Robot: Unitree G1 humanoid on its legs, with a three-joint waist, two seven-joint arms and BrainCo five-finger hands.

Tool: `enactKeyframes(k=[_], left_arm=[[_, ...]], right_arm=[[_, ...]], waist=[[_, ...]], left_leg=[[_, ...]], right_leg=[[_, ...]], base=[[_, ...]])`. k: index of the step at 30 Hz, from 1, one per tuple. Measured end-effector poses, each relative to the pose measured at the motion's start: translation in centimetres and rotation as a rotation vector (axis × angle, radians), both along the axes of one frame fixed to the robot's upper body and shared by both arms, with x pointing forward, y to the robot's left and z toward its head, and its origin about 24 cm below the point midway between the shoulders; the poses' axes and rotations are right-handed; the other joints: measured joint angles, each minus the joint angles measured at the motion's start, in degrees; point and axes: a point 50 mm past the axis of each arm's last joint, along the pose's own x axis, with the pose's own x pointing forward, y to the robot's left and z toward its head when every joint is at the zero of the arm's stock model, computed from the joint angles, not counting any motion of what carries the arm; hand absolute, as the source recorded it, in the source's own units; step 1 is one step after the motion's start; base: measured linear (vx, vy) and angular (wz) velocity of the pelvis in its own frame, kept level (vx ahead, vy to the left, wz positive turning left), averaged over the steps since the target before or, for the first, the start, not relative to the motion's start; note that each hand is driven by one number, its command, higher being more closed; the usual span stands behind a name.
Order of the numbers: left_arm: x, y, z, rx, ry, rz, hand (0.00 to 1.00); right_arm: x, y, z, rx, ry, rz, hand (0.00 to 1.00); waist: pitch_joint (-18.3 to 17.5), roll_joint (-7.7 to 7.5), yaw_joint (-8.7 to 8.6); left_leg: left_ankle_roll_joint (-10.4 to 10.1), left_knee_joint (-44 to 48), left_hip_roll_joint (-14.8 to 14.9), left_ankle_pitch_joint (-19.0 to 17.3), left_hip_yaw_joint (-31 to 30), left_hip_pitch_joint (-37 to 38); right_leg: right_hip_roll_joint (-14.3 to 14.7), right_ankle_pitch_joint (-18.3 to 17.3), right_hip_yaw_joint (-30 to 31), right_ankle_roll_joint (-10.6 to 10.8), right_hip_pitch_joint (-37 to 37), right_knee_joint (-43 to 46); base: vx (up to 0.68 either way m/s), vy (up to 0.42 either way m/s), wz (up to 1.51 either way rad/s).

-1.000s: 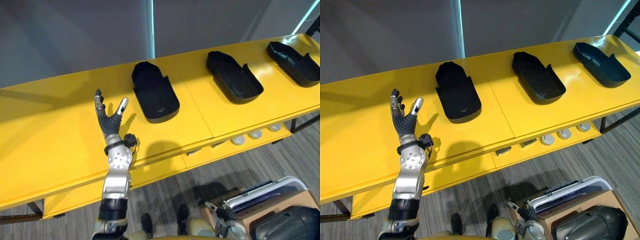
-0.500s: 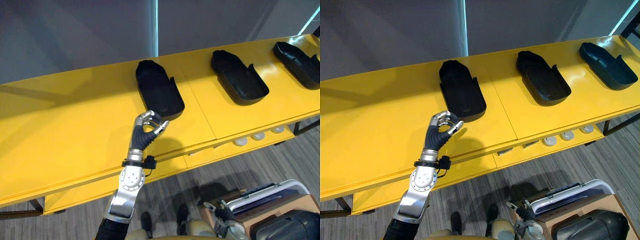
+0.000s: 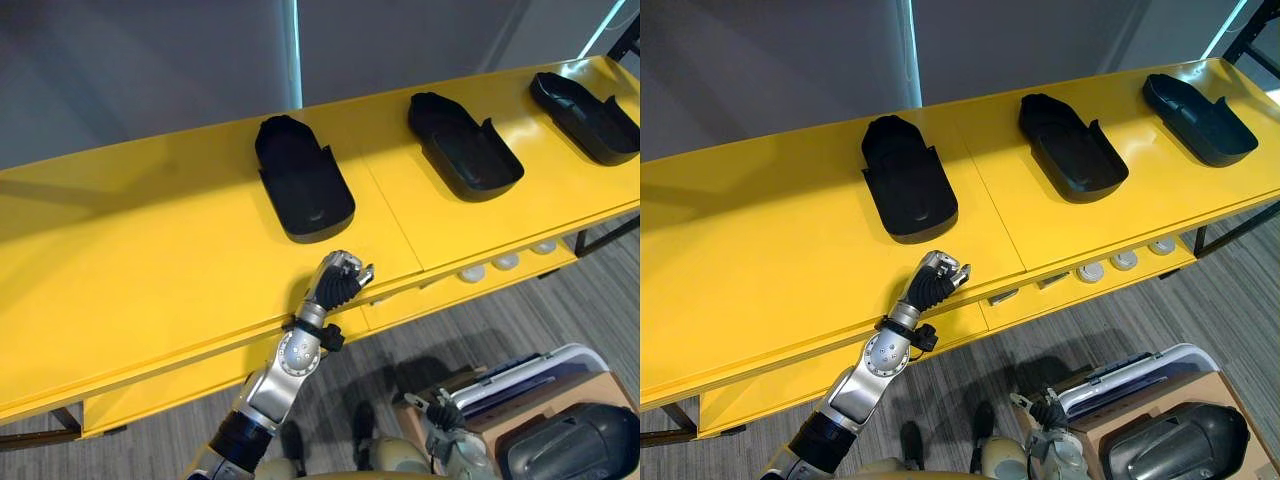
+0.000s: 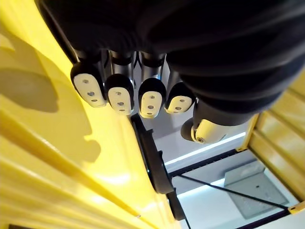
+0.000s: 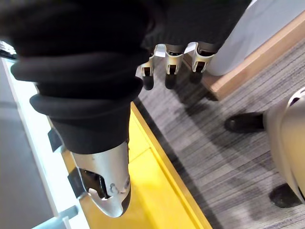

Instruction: Walk over and take plastic housings, then place them on the shelf

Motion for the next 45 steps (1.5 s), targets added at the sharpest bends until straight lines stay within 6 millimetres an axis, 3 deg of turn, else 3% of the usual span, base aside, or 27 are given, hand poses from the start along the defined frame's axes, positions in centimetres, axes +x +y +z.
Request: enactKeyframes(k=[16,27,45], left_arm=[[3.4,2.2,1.9,0.010,-0.098,0.210,1.00],[5.1,1.9,3.6,-0.034,-0.125,0.272,1.00],[5.6,3.0,3.4,-0.085,-0.088,0.330,1.00]], right_arm=[[1.4,-0.1,0.7,-0.006,-0.044,-0.006,0.00],[1.5,-0.4,0.8,-0.021,-0.046,-0.025,0.00],[1.2,-0.6,0.7,-0.023,-0.041,-0.038,0.00]], waist=[[1.00,-0.73,-0.57],[2.12,-1.09,-0.45],[2.10,-1.16,-1.49]], left_leg=[[0.00,-3.12,-0.41,2.06,0.95,-0.07],[-0.03,-3.13,-0.40,1.97,1.27,-0.74],[-0.20,-3.18,-0.32,1.86,1.49,0.14]], right_leg=[[0.08,1.28,0.56,0.09,-1.05,-1.64],[-0.06,0.42,1.81,0.59,-3.13,0.88],[-0.04,0.12,2.10,0.52,-2.78,1.69]], base=[[-0.01,0.005,-0.02],[0.00,0.003,-0.03],[0.00,0.001,-0.01]])
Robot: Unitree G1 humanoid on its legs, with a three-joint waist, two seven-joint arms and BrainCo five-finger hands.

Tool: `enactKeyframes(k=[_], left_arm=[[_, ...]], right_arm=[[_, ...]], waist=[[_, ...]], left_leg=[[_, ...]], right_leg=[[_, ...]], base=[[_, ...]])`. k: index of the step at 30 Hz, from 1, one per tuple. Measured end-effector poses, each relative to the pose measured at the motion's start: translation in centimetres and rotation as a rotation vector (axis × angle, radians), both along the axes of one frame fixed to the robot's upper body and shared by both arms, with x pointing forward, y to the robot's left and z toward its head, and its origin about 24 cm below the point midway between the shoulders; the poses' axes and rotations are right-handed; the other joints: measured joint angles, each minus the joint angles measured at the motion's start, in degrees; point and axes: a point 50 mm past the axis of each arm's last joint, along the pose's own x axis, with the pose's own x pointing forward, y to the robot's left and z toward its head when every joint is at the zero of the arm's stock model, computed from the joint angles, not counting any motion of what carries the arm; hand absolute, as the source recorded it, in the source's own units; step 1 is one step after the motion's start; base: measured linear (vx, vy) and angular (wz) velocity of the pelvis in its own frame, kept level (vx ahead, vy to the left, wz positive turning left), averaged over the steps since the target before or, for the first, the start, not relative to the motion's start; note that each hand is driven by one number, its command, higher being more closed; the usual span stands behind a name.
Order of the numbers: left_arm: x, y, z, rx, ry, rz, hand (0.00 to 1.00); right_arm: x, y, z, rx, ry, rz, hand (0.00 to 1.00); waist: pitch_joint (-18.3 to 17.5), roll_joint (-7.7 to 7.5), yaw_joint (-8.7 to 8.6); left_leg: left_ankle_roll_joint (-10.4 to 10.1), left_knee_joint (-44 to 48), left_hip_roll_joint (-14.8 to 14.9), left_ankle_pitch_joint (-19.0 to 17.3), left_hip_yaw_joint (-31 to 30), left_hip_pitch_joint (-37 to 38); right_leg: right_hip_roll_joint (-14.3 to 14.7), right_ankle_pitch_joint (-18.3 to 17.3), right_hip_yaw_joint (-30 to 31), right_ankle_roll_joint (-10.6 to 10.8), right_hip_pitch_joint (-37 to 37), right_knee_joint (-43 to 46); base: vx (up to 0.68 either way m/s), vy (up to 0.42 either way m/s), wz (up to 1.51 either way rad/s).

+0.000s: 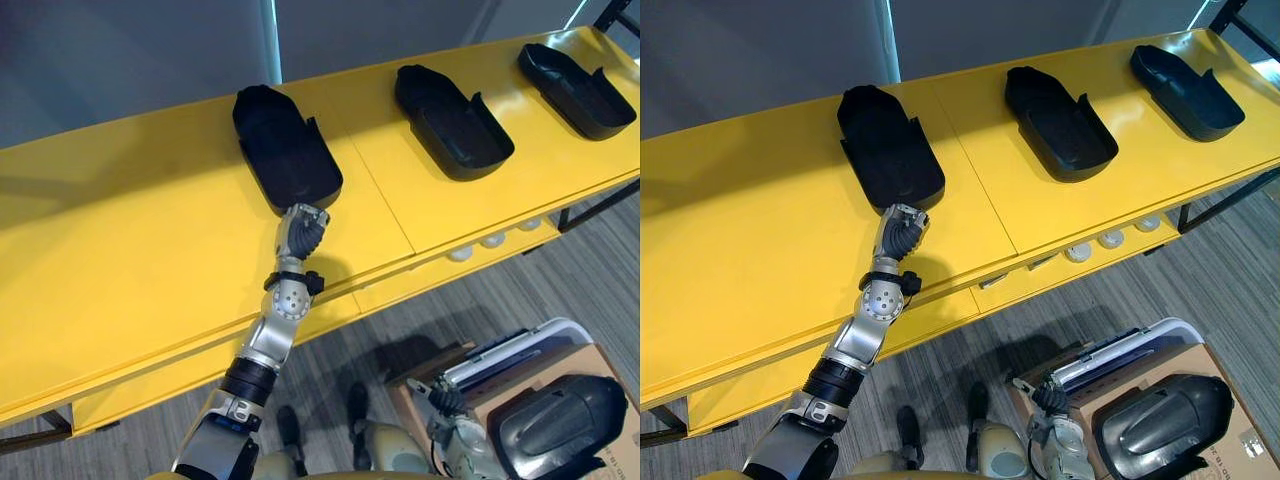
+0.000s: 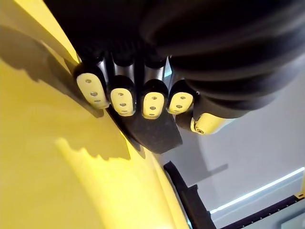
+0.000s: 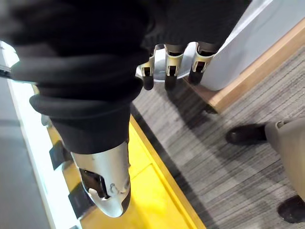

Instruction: Walk over and take plastic housings, then place them on the shelf

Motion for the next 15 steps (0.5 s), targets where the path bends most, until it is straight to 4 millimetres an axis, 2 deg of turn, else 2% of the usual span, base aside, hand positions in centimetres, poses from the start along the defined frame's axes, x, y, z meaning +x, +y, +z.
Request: enactKeyframes(k=[3,6,9,12,14,15], left_arm=[[-0.2,0.0,0.2,-0.032,-0.002,-0.007,1.00],[-1.3,0.2,1.8,-0.099,-0.075,-0.031,1.00],[-3.5,0.8,4.3,-0.175,-0.206,-0.102,1.00],[-6.5,2.4,7.2,-0.258,-0.381,-0.148,1.00],[-7.9,4.3,8.3,-0.304,-0.462,-0.114,1.00],[-8.9,5.9,8.9,-0.321,-0.518,-0.062,1.00]], right_arm=[[-0.1,-0.2,0.0,-0.002,0.001,-0.012,0.00],[-0.2,-0.3,-0.1,-0.002,0.005,-0.012,0.00],[-0.7,-0.6,-0.2,-0.008,0.020,-0.014,0.00],[-1.3,-1.1,-0.5,-0.018,0.042,-0.013,0.00],[-1.9,-1.3,-0.9,-0.021,0.073,-0.010,0.00],[-2.0,-1.3,-0.9,-0.019,0.078,-0.008,0.00]], waist=[[0.00,0.00,0.04],[-0.01,0.02,0.13],[-0.06,0.16,0.16],[-0.08,0.24,1.06],[-0.26,0.51,1.74],[-0.28,0.58,1.93]], left_leg=[[0.18,0.02,-0.04,0.14,-0.33,0.02],[0.19,0.04,-0.12,0.17,-0.62,0.28],[0.18,0.04,-0.14,0.16,-1.75,1.25],[0.19,0.09,-0.47,0.18,-2.95,1.67],[0.17,0.27,-0.61,0.17,-3.82,2.28],[0.17,0.23,-0.71,0.16,-4.58,2.61]], right_leg=[[-0.06,0.00,-0.24,0.00,0.17,0.00],[-0.16,0.00,-0.42,0.00,0.59,-0.02],[-0.30,-0.05,-1.33,0.04,2.18,-0.25],[-0.70,-0.20,-2.15,0.16,3.28,-0.59],[-0.94,-0.27,-3.10,0.24,4.69,-1.05],[-1.08,-0.54,-3.73,0.27,5.40,-1.04]], base=[[0.02,0.001,0.06],[0.02,0.008,0.06],[0.02,0.011,0.18],[0.01,0.018,0.21],[0.00,0.016,0.28],[-0.01,0.005,0.31]])
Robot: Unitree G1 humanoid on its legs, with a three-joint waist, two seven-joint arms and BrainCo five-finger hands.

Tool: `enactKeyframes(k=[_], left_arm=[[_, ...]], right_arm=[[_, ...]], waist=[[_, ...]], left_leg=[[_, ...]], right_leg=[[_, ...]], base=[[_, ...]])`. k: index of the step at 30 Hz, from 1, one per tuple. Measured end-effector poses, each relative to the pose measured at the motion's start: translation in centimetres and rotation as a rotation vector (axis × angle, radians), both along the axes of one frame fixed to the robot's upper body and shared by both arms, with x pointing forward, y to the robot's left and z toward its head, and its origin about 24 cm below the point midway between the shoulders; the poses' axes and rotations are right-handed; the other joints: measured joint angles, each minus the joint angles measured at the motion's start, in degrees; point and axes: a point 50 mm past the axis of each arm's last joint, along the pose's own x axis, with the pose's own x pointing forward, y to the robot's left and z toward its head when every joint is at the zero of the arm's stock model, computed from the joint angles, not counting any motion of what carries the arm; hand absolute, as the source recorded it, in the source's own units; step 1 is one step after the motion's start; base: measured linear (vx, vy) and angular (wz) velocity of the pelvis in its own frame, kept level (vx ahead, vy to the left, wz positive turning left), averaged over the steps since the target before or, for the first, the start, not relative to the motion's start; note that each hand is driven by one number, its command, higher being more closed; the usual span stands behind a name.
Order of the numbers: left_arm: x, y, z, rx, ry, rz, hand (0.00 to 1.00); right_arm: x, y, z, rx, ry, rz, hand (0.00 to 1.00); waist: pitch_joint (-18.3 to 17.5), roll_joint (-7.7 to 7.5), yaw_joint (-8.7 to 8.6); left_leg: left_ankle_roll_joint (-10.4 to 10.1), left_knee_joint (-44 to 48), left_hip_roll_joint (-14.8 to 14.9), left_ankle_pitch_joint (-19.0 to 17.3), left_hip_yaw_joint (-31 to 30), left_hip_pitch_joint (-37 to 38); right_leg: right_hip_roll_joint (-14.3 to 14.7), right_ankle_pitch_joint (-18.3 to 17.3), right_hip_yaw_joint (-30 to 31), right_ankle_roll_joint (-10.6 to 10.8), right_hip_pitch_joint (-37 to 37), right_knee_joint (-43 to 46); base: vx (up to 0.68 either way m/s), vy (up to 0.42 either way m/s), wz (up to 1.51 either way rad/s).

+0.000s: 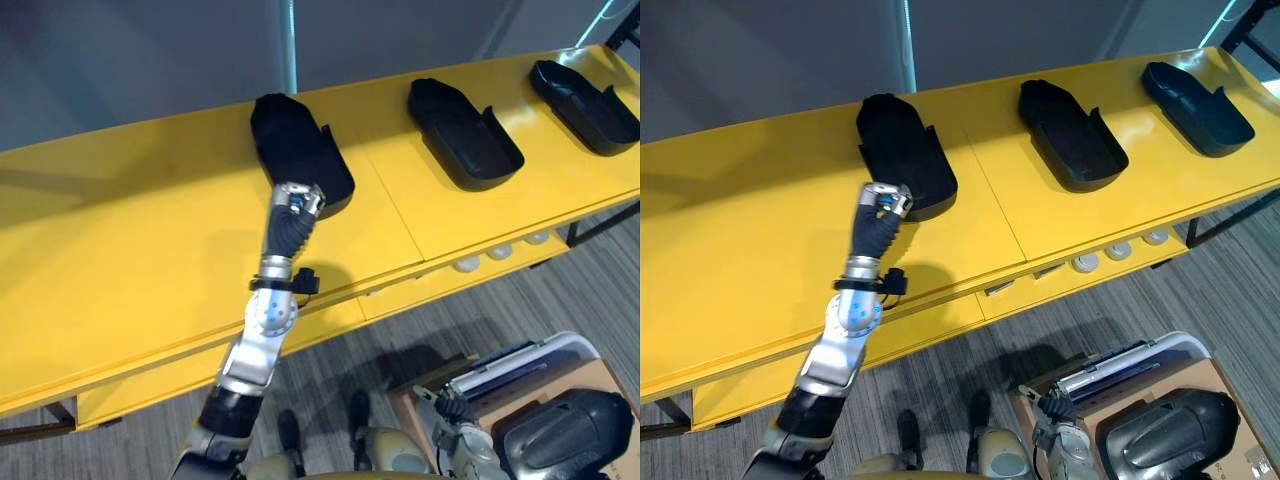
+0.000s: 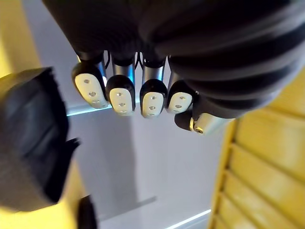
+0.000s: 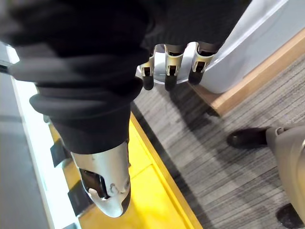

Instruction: Walk over and take plastic housings, then place them on the shelf

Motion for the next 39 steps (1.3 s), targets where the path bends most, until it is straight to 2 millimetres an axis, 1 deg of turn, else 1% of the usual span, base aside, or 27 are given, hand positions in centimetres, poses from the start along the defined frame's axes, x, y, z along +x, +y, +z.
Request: enactKeyframes(k=[2,3,4,5,6,7,9,10,11,12,13,14,15,16,18,19,20,22,23,25,28,30,35,37,39], left_arm=[[-1.3,2.8,0.6,-0.057,-0.058,0.117,1.00],[-2.0,4.6,0.5,-0.090,-0.078,0.219,1.00],[-2.7,6.5,0.1,-0.127,-0.081,0.331,1.00],[-3.1,7.4,-0.2,-0.147,-0.077,0.382,1.00],[-4.1,9.0,-0.9,-0.198,-0.064,0.479,1.00],[-4.6,9.8,-1.4,-0.222,-0.052,0.523,1.00],[-6.3,12.1,-3.9,-0.289,0.038,0.661,1.00],[-7.5,13.4,-6.2,-0.342,0.146,0.730,1.00],[-8.0,13.8,-7.2,-0.361,0.195,0.752,1.00],[-8.7,14.1,-8.8,-0.383,0.275,0.782,1.00],[-9.6,14.6,-11.0,-0.410,0.389,0.817,1.00],[-10.3,14.8,-12.7,-0.422,0.485,0.842,1.00],[-11.4,15.1,-15.1,-0.438,0.618,0.873,1.00],[-12.0,15.2,-16.3,-0.451,0.681,0.888,1.00],[-13.2,14.6,-21.4,-0.505,0.950,0.867,1.00],[-13.7,14.1,-23.1,-0.522,1.045,0.836,1.00],[-14.0,13.7,-24.1,-0.531,1.100,0.817,1.00],[-14.4,11.7,-27.2,-0.552,1.271,0.706,1.00],[-14.4,11.1,-27.8,-0.555,1.307,0.674,0.00],[-14.1,9.1,-29.6,-0.547,1.411,0.565,0.00],[-13.8,7.8,-30.8,-0.534,1.483,0.498,0.00],[-13.3,7.2,-31.3,-0.513,1.513,0.458,0.00],[-13.2,6.5,-32.4,-0.392,1.606,0.386,0.00],[-13.3,6.3,-32.6,-0.353,1.634,0.375,0.00],[-13.4,6.5,-32.7,-0.338,1.641,0.377,0.00]], right_arm=[[0.0,0.0,-0.1,0.005,0.002,0.008,0.00],[-0.3,0.0,-0.3,0.008,0.015,0.012,0.00],[-0.5,0.0,-0.4,0.007,0.027,0.017,0.00],[-0.6,0.1,-0.5,0.009,0.031,0.017,0.00],[-0.8,0.1,-0.6,0.012,0.042,0.017,0.00],[-0.9,0.2,-0.7,0.014,0.048,0.016,0.00],[-0.9,0.2,-0.7,0.012,0.046,0.013,0.00],[-0.6,0.1,-0.4,0.006,0.026,0.015,0.00],[-0.5,0.1,-0.2,0.001,0.013,0.017,0.00],[-0.2,0.1,0.1,-0.005,-0.010,0.021,0.00],[0.1,0.2,0.5,-0.012,-0.035,0.031,0.00],[0.5,0.4,0.7,-0.014,-0.050,0.050,0.00],[0.8,0.7,1.0,-0.014,-0.066,0.065,0.00],[0.9,0.9,1.1,-0.014,-0.074,0.074,0.00],[1.7,1.9,1.5,-0.012,-0.103,0.123,0.00],[1.8,2.2,1.5,-0.008,-0.104,0.134,0.00],[1.9,2.4,1.5,-0.004,-0.106,0.140,0.00],[2.1,2.9,1.8,0.007,-0.119,0.141,0.00],[2.0,2.9,1.8,0.007,-0.117,0.141,0.00],[1.8,2.8,1.7,0.006,-0.109,0.131,0.00],[1.5,2.4,1.5,-0.006,-0.094,0.105,0.00],[1.2,2.2,1.2,-0.007,-0.075,0.089,0.00],[0.4,2.0,0.3,-0.023,-0.005,0.075,0.00],[0.1,1.7,0.1,-0.042,0.018,0.061,0.00],[0.4,1.6,0.2,-0.059,0.016,0.071,0.00]], waist=[[-0.12,0.09,0.65],[-0.57,0.25,1.40],[-0.82,0.52,1.90],[-0.90,0.67,2.23],[-1.05,0.81,2.88],[-1.08,0.81,3.01],[-1.87,1.05,3.39],[-2.24,1.17,3.63],[-2.26,1.19,3.94],[-2.70,1.24,4.35],[-3.15,1.21,4.48],[-3.51,1.08,4.67],[-4.15,0.95,4.95],[-4.34,0.86,4.95],[-4.48,0.57,5.67],[-4.59,0.42,6.06],[-4.71,0.30,6.06],[-5.04,-0.09,5.98],[-5.06,-0.07,6.00],[-5.30,-0.04,5.96],[-5.83,0.51,5.95],[-6.00,0.96,5.95],[-6.14,1.45,5.83],[-6.06,1.59,5.69],[-6.09,1.65,5.57]], left_leg=[[-0.03,0.00,0.01,-0.02,-0.91,0.35],[-0.07,0.01,0.03,0.04,-1.33,0.31],[-0.09,0.06,0.04,0.17,-1.89,0.39],[-0.10,0.05,0.04,0.23,-2.26,0.49],[-0.12,0.05,0.07,0.27,-2.66,0.52],[-0.13,0.06,0.09,0.27,-2.88,0.55],[-0.23,-0.58,0.09,0.51,-4.14,0.80],[-0.19,-0.59,0.13,0.53,-4.30,1.35],[-0.29,-0.59,0.14,0.45,-4.31,1.37],[-0.36,-0.62,0.14,0.28,-4.51,1.58],[0.12,-0.61,0.12,-0.06,-4.39,1.88],[0.37,-0.51,0.17,-0.23,-3.98,2.15],[0.53,-0.29,0.21,-0.37,-3.57,2.38],[0.62,-0.17,0.20,-0.47,-3.42,2.45],[0.59,2.52,0.75,-2.32,0.06,2.07],[0.53,3.62,0.79,-3.16,0.48,2.00],[0.53,4.30,0.84,-3.59,0.69,1.85],[0.31,6.17,1.22,-4.69,1.57,1.04],[0.27,6.28,1.23,-4.67,1.56,0.99],[-0.01,6.27,1.24,-4.41,1.73,1.02],[0.03,6.09,1.15,-4.04,1.90,1.48],[-0.05,5.94,1.12,-3.99,2.03,1.95],[-0.33,5.00,1.32,-3.85,2.93,2.85],[-0.35,4.59,1.32,-3.86,3.45,3.40],[-0.60,3.90,1.24,-3.67,4.15,3.51]], right_leg=[[-0.04,-0.14,-0.99,0.00,0.76,-0.01],[-0.02,-0.20,-1.37,-0.04,0.91,-0.01],[-0.02,-0.27,-1.83,-0.10,1.29,-0.04],[-0.04,-0.33,-2.20,-0.11,1.59,-0.09],[-0.04,-0.47,-2.65,-0.18,2.11,-0.10],[-0.02,-0.60,-2.83,-0.29,2.40,-0.10],[-0.16,-1.00,-4.34,-0.28,2.94,0.00],[-0.25,-1.23,-4.72,-0.28,3.44,0.18],[-0.31,-1.36,-4.92,-0.24,3.86,0.20],[-0.48,-1.72,-5.47,-0.15,4.13,0.50],[-0.79,-2.48,-5.97,-0.08,4.15,1.58],[-0.98,-2.94,-6.12,-0.02,4.15,2.29],[-1.16,-3.41,-6.12,0.16,4.09,2.95],[-1.33,-3.68,-6.19,0.22,4.06,3.38],[-2.03,-4.86,-6.11,0.22,4.09,5.32],[-2.19,-5.33,-5.87,0.28,4.09,6.00],[-2.28,-5.58,-5.86,0.27,4.10,6.26],[-2.51,-6.27,-5.85,0.17,3.78,7.07],[-2.52,-6.32,-5.92,0.24,3.84,7.12],[-2.53,-6.43,-5.86,0.41,3.84,7.08],[-2.56,-6.55,-5.49,0.59,3.87,6.86],[-2.52,-6.56,-5.38,0.62,3.92,6.64],[-1.89,-6.24,-4.26,0.75,4.28,5.46],[-1.60,-5.62,-3.73,0.79,4.83,4.35],[-1.25,-4.53,-2.72,0.95,4.84,2.83]], base=[[-0.02,0.001,0.27],[-0.01,-0.006,0.24],[0.00,-0.007,0.23],[0.00,-0.006,0.23],[-0.01,-0.005,0.18],[-0.01,-0.007,0.25],[0.01,-0.008,0.30],[0.03,-0.005,0.21],[0.01,-0.001,0.16],[0.01,0.006,0.19],[0.01,0.012,0.19],[0.03,0.017,0.11],[0.03,0.014,0.03],[0.00,0.000,0.00],[0.00,0.012,-0.03],[0.00,0.013,-0.10],[0.02,0.001,-0.08],[0.02,-0.008,0.01],[0.05,-0.019,0.02],[0.05,-0.014,0.00],[0.07,-0.007,-0.06],[0.07,-0.003,-0.05],[0.04,-0.015,-0.12],[0.01,0.000,-0.14],[0.00,0.015,-0.23]])
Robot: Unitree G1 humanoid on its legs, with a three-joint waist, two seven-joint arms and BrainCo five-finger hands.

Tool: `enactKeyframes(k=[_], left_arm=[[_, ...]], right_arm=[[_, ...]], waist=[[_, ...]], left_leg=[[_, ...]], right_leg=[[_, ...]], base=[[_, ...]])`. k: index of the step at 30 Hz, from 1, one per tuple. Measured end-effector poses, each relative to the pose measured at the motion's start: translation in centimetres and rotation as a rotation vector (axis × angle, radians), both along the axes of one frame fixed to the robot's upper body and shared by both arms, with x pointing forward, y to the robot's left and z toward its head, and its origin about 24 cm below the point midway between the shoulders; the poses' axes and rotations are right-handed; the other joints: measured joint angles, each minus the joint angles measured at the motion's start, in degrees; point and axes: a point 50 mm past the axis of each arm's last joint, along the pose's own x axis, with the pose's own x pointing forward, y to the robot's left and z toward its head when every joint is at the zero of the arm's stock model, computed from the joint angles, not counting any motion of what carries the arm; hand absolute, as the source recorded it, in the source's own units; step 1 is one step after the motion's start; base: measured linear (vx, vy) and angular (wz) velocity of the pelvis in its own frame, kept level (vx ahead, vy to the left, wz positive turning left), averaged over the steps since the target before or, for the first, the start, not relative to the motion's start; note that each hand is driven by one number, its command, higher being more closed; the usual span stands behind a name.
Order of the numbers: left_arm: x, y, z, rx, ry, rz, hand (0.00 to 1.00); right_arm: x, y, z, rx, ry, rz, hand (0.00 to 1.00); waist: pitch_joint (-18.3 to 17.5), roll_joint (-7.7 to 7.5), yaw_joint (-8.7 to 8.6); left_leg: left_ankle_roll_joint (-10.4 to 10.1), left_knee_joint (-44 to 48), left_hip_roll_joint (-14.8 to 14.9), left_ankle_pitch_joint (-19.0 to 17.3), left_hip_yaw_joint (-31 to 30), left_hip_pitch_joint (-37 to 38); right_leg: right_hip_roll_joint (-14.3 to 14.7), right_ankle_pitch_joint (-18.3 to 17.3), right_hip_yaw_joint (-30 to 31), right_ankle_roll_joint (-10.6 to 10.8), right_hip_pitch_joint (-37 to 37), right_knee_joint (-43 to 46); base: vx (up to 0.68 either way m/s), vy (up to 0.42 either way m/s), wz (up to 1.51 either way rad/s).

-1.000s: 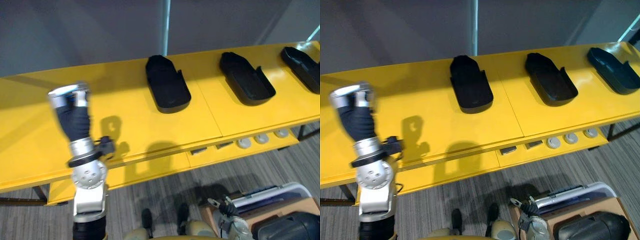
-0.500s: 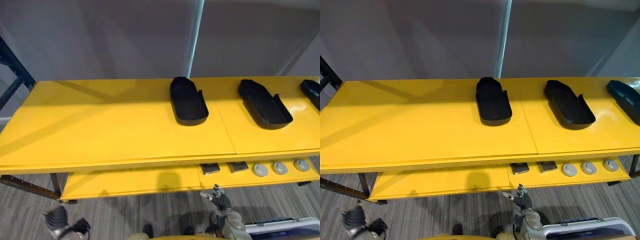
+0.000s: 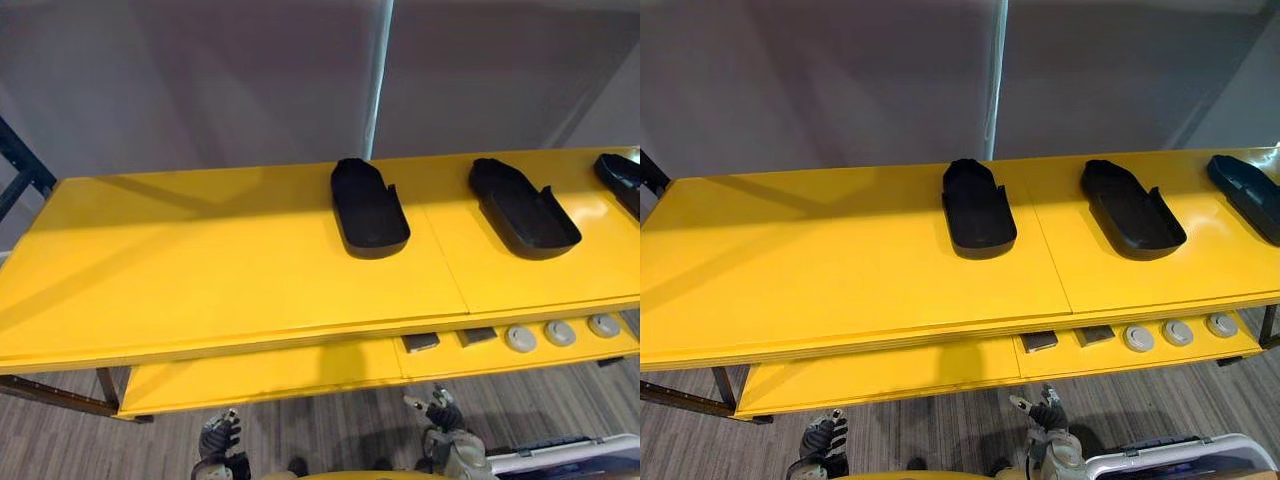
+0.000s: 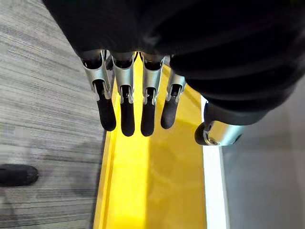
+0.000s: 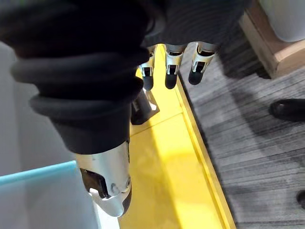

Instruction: Walk over and take plastic housings, then place them on the shelf

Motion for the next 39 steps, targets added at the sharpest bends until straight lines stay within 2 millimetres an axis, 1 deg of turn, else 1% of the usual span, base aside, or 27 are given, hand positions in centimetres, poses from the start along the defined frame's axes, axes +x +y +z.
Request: enactKeyframes(k=[3,6,11,13,14,15,16,17,18,19,21,23,24,25,26,27,28,29,30,31,32,33,34,35,36,37,39], left_arm=[[0.0,0.6,-0.1,0.033,0.024,-0.049,0.00],[0.6,0.9,0.1,0.050,0.014,-0.074,0.00],[2.0,0.3,0.4,0.054,-0.014,-0.127,0.00],[2.4,0.3,0.6,0.062,-0.027,-0.128,0.00],[2.5,0.4,0.7,0.068,-0.033,-0.124,0.00],[2.8,0.4,0.9,0.076,-0.047,-0.119,0.00],[2.9,0.3,1.0,0.075,-0.053,-0.118,0.00],[3.3,0.1,1.1,0.075,-0.068,-0.115,0.00],[3.8,0.0,1.3,0.081,-0.084,-0.111,0.00],[4.2,0.0,1.5,0.085,-0.097,-0.110,0.00],[5.8,0.2,2.9,0.116,-0.185,-0.101,0.00],[6.2,0.4,3.5,0.132,-0.218,-0.093,0.00],[6.6,0.7,4.0,0.153,-0.248,-0.080,0.00],[7.2,1.1,4.7,0.169,-0.287,-0.063,0.00],[7.3,1.2,4.9,0.176,-0.294,-0.057,0.00],[7.3,1.4,5.0,0.182,-0.299,-0.041,0.00],[7.0,1.6,4.9,0.183,-0.294,-0.026,0.00],[6.9,1.7,4.8,0.182,-0.290,-0.021,0.00],[6.5,1.9,4.7,0.185,-0.280,-0.012,0.00],[6.1,2.1,4.6,0.188,-0.271,-0.009,0.00],[6.1,2.0,4.6,0.186,-0.270,-0.010,0.00],[6.1,2.2,4.5,0.188,-0.267,-0.007,0.00],[5.8,2.5,4.5,0.194,-0.261,0.002,0.00],[5.5,2.9,4.4,0.202,-0.247,0.010,0.00],[5.2,2.9,3.9,0.193,-0.221,0.015,0.00],[5.2,2.1,3.1,0.157,-0.189,0.018,0.00],[4.7,1.3,2.5,0.124,-0.167,0.031,0.00]], right_arm=[[0.6,-0.1,0.2,-0.015,-0.010,0.013,0.00],[0.6,-0.2,0.2,-0.027,-0.008,0.010,0.00],[1.2,-0.6,0.5,-0.065,-0.018,0.040,0.00],[2.1,-0.8,0.9,-0.077,-0.039,0.045,0.00],[2.3,-0.8,1.0,-0.081,-0.046,0.047,0.00],[2.7,-1.0,1.3,-0.096,-0.059,0.041,0.00],[2.9,-1.2,1.5,-0.104,-0.072,0.039,0.00],[3.3,-1.5,1.8,-0.116,-0.089,0.041,0.00],[3.3,-1.7,1.9,-0.121,-0.091,0.040,0.00],[3.3,-1.7,1.9,-0.121,-0.091,0.039,0.00],[3.3,-1.3,2.3,-0.115,-0.122,0.038,0.00],[4.1,-1.0,2.9,-0.116,-0.164,0.042,0.00],[4.7,-0.8,3.3,-0.127,-0.185,0.054,0.00],[5.2,-0.8,3.8,-0.138,-0.203,0.062,0.00],[5.2,-0.8,3.8,-0.141,-0.205,0.059,0.00],[5.2,-0.9,3.9,-0.148,-0.206,0.054,0.00],[5.0,-0.9,3.8,-0.148,-0.197,0.054,0.00],[4.6,-0.8,3.5,-0.146,-0.184,0.055,0.00],[4.0,-0.8,3.2,-0.146,-0.163,0.057,0.00],[3.5,-0.6,2.6,-0.145,-0.133,0.068,0.00],[3.2,-0.6,2.4,-0.143,-0.119,0.069,0.00],[2.6,-0.6,2.0,-0.142,-0.095,0.072,0.00],[2.6,-0.4,1.8,-0.139,-0.080,0.080,0.00],[2.7,-0.4,1.7,-0.138,-0.077,0.084,0.00],[3.4,-0.4,1.7,-0.141,-0.072,0.101,0.00],[3.7,-1.1,1.6,-0.156,-0.053,0.107,0.00],[3.1,-1.7,1.3,-0.164,-0.027,0.112,0.00]], waist=[[0.24,-0.08,-1.18],[0.63,-0.17,-1.31],[2.01,0.37,-2.01],[3.71,0.41,-2.20],[3.80,0.26,-2.11],[4.04,0.16,-1.77],[4.16,0.35,-1.66],[4.47,0.81,-1.67],[4.66,0.64,-2.10],[4.85,0.36,-2.55],[5.73,-0.52,-2.31],[5.94,-0.23,-2.01],[6.07,-0.52,-0.97],[7.11,-1.13,-0.98],[7.38,-1.39,-0.87],[7.83,-1.11,-0.83],[7.93,-1.08,-0.59],[8.12,-1.17,-0.31],[8.29,-0.88,-0.05],[8.23,-0.80,0.31],[7.77,-1.52,0.33],[7.29,-1.91,0.75],[6.32,-3.07,0.92],[6.13,-3.10,0.91],[5.75,-3.78,0.55],[6.48,-2.18,0.35],[6.08,-1.08,0.51]], left_leg=[[0.02,-0.09,-0.27,0.01,0.22,-0.10],[0.02,-0.11,-0.40,0.00,0.20,0.15],[-0.09,1.10,-0.11,-0.51,0.61,-0.83],[0.05,7.39,0.74,-3.02,0.70,-3.31],[0.05,9.12,0.76,-3.42,-0.54,-4.15],[-0.51,11.86,0.79,-4.33,-4.30,-5.62],[-0.82,12.76,0.86,-5.11,-6.23,-5.95],[-0.91,13.89,1.07,-6.91,-8.34,-6.26],[-0.53,14.45,0.96,-7.52,-8.16,-6.52],[-0.39,14.84,0.90,-7.68,-7.78,-6.61],[0.11,19.89,1.34,-10.47,-5.11,-8.65],[0.89,24.46,2.52,-12.78,-2.41,-11.61],[1.77,27.03,3.24,-13.93,1.31,-13.84],[3.54,28.39,3.84,-14.18,5.10,-15.33],[4.27,28.10,3.96,-13.97,6.67,-15.35],[5.79,27.39,4.89,-13.85,9.35,-15.05],[6.31,26.89,5.34,-13.77,11.37,-14.50],[6.56,25.87,5.44,-13.62,13.32,-13.07],[6.77,25.05,5.67,-13.48,15.50,-11.71],[6.81,24.54,5.76,-13.46,17.01,-11.05],[6.57,24.13,5.67,-13.55,17.71,-10.81],[5.28,23.31,4.85,-13.16,18.21,-10.72],[4.88,23.69,4.76,-12.48,19.36,-11.91],[4.68,24.16,4.66,-12.35,19.35,-12.77],[4.30,25.42,4.06,-11.92,18.64,-14.45],[4.04,25.86,4.10,-10.84,14.53,-14.65],[3.63,25.12,4.34,-10.59,11.49,-13.18]], right_leg=[[0.22,1.45,0.47,0.16,0.61,-2.17],[0.21,1.61,0.69,0.23,0.85,-2.50],[0.27,1.46,1.40,0.14,-0.21,-1.47],[0.52,1.36,3.04,-0.02,-1.32,-0.38],[0.56,1.36,3.78,-0.04,-1.99,0.09],[0.68,1.37,5.48,-0.09,-3.12,1.25],[0.88,1.37,6.17,-0.10,-3.69,1.76],[1.32,1.35,7.17,-0.07,-4.69,2.99],[1.28,1.38,7.88,-0.05,-5.36,3.61],[1.14,1.41,8.16,0.00,-5.60,3.88],[1.70,1.87,11.70,0.41,-8.39,5.51],[2.89,3.76,15.18,0.87,-10.75,5.34],[3.73,6.21,18.49,1.48,-13.05,3.32],[2.46,6.20,16.97,0.60,-13.68,0.50],[1.85,5.69,15.29,0.00,-14.12,0.13],[0.86,5.24,11.72,-0.52,-15.02,2.37],[-0.68,3.71,8.02,-1.30,-16.69,8.61],[-1.89,1.04,6.02,-1.75,-17.10,16.08],[-2.67,-2.86,6.15,-1.02,-15.90,24.50],[-2.92,-6.70,6.22,-0.44,-13.26,29.98],[-3.27,-8.41,5.97,-0.05,-11.39,31.35],[-3.74,-10.13,4.52,1.07,-7.82,29.97],[-3.49,-11.59,4.38,2.92,-3.82,22.80],[-3.25,-11.99,4.59,3.46,-2.75,18.87],[-2.83,-12.99,4.80,3.21,-1.72,12.52],[-1.61,-10.77,5.52,2.79,-0.77,9.98],[-0.55,-8.34,7.31,2.51,1.34,6.47]], base=[[-0.01,0.017,-0.10],[-0.04,0.016,-0.01],[-0.03,0.000,-0.05],[-0.04,-0.021,-0.31],[-0.05,-0.058,-0.61],[-0.02,-0.061,-0.59],[0.01,-0.045,-0.69],[-0.04,0.017,-0.47],[-0.06,0.042,-0.38],[-0.09,0.072,-0.30],[-0.14,0.093,-0.70],[-0.19,0.154,-1.21],[-0.24,0.204,-1.72],[-0.26,0.224,-1.55],[-0.23,0.162,-1.19],[-0.19,0.138,-0.91],[-0.16,0.136,-1.02],[-0.16,0.182,-1.03],[-0.22,0.197,-0.98],[-0.16,0.114,-0.76],[-0.13,0.061,-0.65],[-0.06,-0.005,-0.68],[-0.08,-0.018,-0.70],[-0.10,-0.063,-0.74],[-0.09,-0.075,-0.64],[-0.07,-0.087,-0.59],[-0.03,-0.066,-0.50]])
